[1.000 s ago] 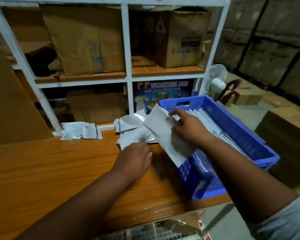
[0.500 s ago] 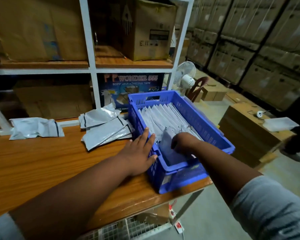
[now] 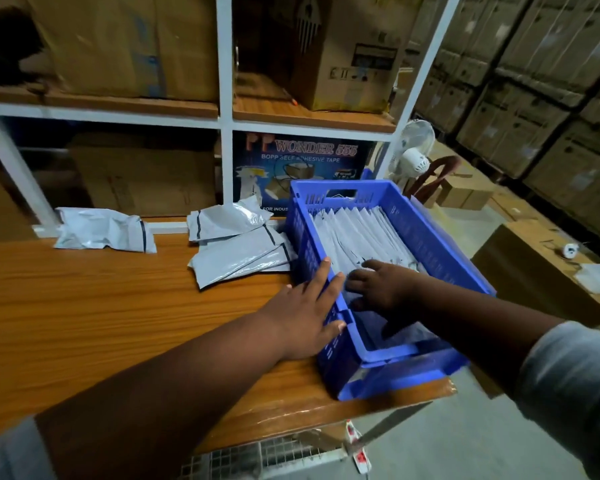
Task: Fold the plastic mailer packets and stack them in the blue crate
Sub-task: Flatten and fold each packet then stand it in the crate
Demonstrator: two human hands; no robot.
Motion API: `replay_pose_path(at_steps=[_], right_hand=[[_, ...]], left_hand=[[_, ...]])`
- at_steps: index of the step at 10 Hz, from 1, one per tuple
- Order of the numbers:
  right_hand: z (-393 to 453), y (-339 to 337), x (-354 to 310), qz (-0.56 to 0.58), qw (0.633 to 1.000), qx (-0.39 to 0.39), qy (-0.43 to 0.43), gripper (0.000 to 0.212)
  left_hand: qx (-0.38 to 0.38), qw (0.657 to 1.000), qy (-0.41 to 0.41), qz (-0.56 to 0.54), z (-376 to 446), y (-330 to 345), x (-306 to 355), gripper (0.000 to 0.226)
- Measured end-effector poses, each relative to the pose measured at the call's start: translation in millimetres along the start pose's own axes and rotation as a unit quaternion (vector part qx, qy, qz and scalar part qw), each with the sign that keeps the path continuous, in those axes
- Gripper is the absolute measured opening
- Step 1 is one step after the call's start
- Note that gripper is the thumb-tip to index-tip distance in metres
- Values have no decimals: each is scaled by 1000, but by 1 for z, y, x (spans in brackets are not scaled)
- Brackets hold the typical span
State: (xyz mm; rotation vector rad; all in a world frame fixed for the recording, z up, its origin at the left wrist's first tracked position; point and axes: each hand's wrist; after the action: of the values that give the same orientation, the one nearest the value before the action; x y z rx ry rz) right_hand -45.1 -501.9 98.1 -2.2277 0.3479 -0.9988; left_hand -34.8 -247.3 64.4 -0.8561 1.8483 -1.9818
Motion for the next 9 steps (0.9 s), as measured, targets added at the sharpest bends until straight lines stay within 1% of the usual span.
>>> replay_pose_path(at_steps=[1, 2, 3, 4, 5, 6, 7, 8, 9], right_hand=[[2, 13, 7, 24, 996, -83, 27, 117], [1, 30, 9, 12, 996, -88, 14, 128], [-7, 65, 0, -83, 995, -37, -49, 81], [15, 93, -1, -270, 940, -202, -50, 59], [14, 69, -15, -372, 896, -242, -35, 85], [10, 23, -15, 59, 962, -192, 183, 60], [7, 10, 7, 88, 989, -104, 59, 109], [7, -17, 23, 149, 983, 35, 101, 72], [21, -45, 34, 143, 954, 231, 129, 30]], left_hand=[[0, 1000, 1, -3, -1, -1, 0, 85], [-1, 1000, 9, -14, -1, -1, -2, 85], [4, 1000, 17, -19, 0, 2, -3, 85], [10, 999, 16, -28, 1, 5, -5, 85], [11, 1000, 16, -18, 0, 6, -6, 85], [9, 1000, 17, -6, -2, 0, -4, 85], [-1, 999, 34, -40, -5, -7, -12, 86], [7, 998, 53, -40, -10, -16, -40, 85], [19, 999, 11, -41, -17, -36, -81, 78]])
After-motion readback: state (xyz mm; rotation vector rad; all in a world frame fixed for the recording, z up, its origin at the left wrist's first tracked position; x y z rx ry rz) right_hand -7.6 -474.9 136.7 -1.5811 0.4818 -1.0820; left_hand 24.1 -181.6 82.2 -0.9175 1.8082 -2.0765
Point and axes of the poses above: each hand's wrist, its own z-axis towards the middle knuckle, its own y-axis out of the palm, x = y × z, and after that the axes turned 7 degrees about x, right-handed
